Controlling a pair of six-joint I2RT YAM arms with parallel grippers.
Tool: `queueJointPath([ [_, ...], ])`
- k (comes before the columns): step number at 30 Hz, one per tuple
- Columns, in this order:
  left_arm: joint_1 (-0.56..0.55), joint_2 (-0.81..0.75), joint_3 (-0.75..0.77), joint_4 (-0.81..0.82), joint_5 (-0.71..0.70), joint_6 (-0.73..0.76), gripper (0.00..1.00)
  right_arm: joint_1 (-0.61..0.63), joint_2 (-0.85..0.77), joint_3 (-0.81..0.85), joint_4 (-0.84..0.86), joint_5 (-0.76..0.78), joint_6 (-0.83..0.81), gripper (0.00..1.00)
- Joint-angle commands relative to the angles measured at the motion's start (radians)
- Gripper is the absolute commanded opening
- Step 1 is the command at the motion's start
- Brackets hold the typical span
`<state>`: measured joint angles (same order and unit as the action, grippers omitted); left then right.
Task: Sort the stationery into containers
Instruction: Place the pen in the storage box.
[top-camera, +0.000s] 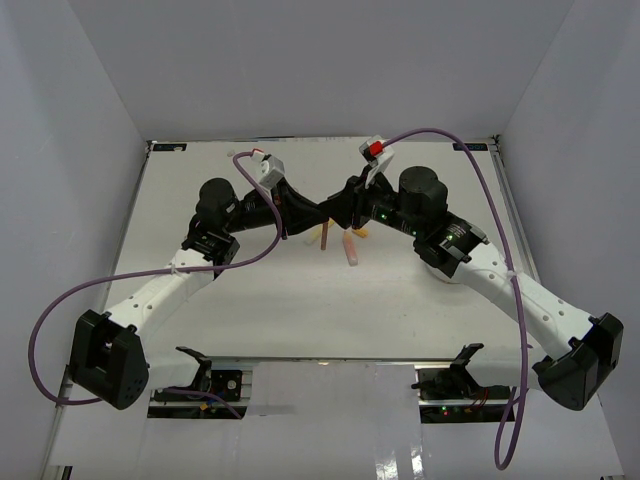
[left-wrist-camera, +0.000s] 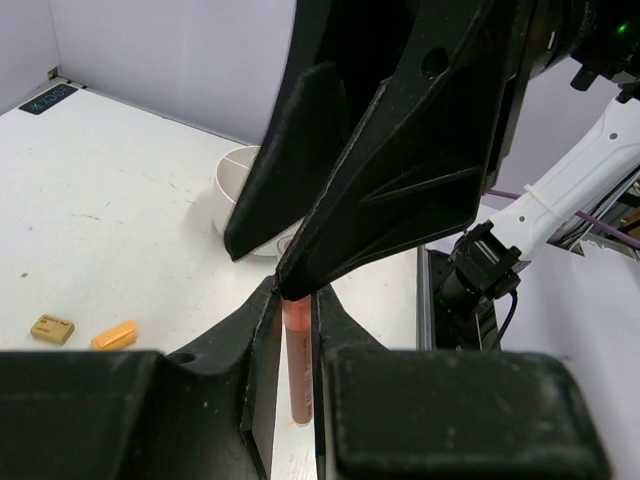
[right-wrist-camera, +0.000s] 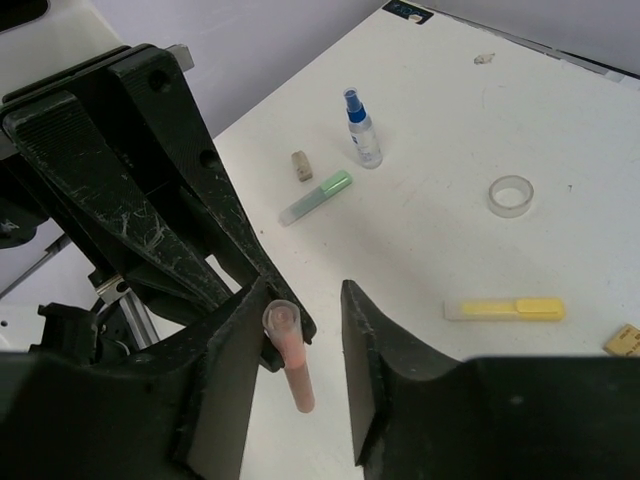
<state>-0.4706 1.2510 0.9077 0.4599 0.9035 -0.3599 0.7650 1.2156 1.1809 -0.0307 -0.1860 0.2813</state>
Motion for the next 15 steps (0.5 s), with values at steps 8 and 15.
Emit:
queueJointPath([
  [8, 0.000, -0.007, 0.014, 0.033, -0.014, -0.034, 0.00, -0.001, -0.030, -0.009, 0.018, -0.001, 0.001, 0.08],
  [15, 0.000, 0.002, 0.010, 0.010, -0.003, -0.039, 0.04, -0.003, -0.037, -0.012, 0.018, 0.022, -0.014, 0.08],
])
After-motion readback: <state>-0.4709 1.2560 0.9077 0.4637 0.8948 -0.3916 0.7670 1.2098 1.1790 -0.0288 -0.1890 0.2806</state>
